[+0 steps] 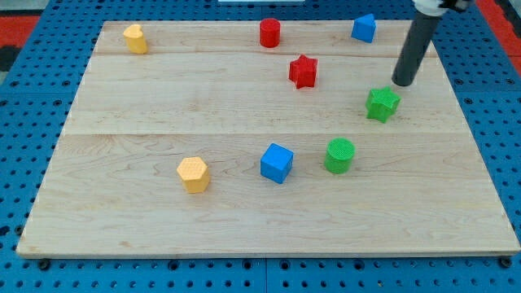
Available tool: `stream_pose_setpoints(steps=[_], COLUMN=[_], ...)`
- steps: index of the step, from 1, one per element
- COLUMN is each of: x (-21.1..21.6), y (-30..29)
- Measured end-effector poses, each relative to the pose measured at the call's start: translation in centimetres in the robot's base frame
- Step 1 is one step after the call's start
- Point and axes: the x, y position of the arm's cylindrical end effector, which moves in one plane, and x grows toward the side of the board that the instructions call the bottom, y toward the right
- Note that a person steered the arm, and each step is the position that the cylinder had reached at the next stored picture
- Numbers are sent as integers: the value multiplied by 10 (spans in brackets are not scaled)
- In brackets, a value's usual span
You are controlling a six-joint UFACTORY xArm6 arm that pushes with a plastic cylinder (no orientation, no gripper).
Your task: Move the yellow hexagon to the left center
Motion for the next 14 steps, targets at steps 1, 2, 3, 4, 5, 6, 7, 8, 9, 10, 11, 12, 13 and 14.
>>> stream_pose_setpoints(steps=[1, 2, 3, 4, 5, 6, 7, 8, 9, 10, 11, 12, 13, 14], x=[-4, -5, 9, 83, 119, 194, 206, 167, 151, 102, 87, 142, 139, 97], y=[-58, -123, -100, -170, -225, -241, -299, -350, -332, -393, -401, -402, -437, -421])
